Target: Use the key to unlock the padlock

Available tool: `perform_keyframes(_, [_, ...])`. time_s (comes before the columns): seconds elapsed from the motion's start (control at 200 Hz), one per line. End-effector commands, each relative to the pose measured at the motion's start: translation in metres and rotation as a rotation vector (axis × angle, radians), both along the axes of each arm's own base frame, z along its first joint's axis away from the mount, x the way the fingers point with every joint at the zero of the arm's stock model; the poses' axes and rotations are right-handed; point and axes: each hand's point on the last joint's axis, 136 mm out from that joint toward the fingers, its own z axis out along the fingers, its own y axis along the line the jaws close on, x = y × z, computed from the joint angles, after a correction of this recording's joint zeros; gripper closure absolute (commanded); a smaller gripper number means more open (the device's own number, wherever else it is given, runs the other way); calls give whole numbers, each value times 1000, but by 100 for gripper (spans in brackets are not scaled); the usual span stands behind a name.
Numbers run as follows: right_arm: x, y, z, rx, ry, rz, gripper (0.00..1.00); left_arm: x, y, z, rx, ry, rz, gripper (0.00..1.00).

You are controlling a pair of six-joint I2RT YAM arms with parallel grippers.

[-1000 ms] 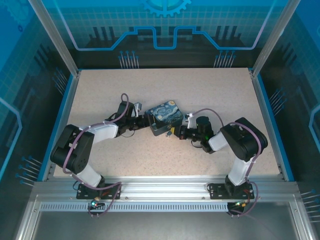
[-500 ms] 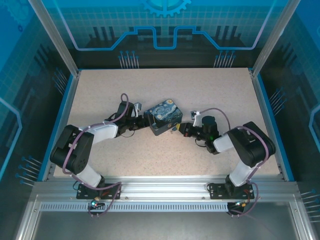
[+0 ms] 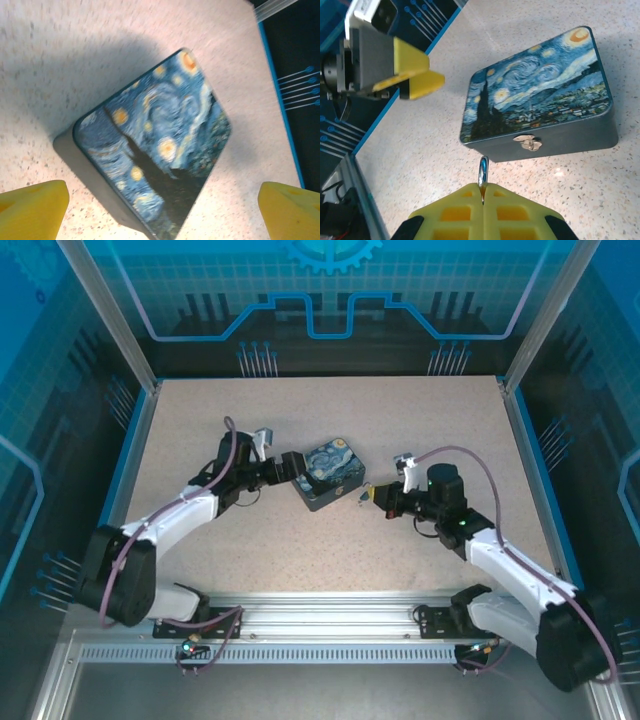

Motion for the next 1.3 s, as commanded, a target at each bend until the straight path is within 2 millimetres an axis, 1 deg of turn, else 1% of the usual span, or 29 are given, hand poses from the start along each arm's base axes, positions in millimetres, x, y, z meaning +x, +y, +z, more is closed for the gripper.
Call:
perform_keyframes(0.0, [-39,-11,-15,-125,137,84,98,-4,15,32,44,-85,25,1])
perform_keyframes(0.075, [-51,-11,-14,-138,188,113,99,-13,25,42,69,-119,52,1])
perform_keyframes(0.15, [-62,-9,-17,-149,249,150,99,-22,36,50,99,-149,77,1])
perform_keyframes(0.245, [-74,-3,-28,-172,318,190,99,-36,49,59,153,-173,96,1])
perform_keyframes(0.325, [-80,2,-40,-196,366,207,99,-47,60,66,192,-197,118,1])
perform_keyframes(0.46, [-80,10,-62,-212,427,209,99,-63,74,68,208,-223,170,1])
perform_keyframes(0.605, [-77,24,-82,-225,481,228,98,-74,78,66,178,-247,193,1])
perform_keyframes(0.79, [-76,39,-110,-277,555,265,98,-82,81,55,177,-224,201,1])
perform_keyframes(0.875, [-74,47,-117,-268,567,275,97,-83,82,52,182,-214,199,1])
perform_keyframes(1.015, [-68,51,-129,-283,580,263,95,-83,82,49,185,-205,198,1])
perform_keyframes(1.07, [-64,50,-133,-301,578,251,93,-83,83,49,187,-206,201,1])
perform_keyframes(1.11, [-62,48,-136,-317,571,240,90,-83,83,49,188,-204,206,1])
perform_keyframes(1.16, [-59,45,-140,-338,559,219,82,-83,84,49,187,-203,211,1])
perform_keyframes(1.21, [-56,43,-140,-349,541,205,77,-84,85,48,190,-200,214,1])
perform_keyframes(1.295, [-50,39,-132,-354,493,179,67,-84,86,47,191,-198,219,1])
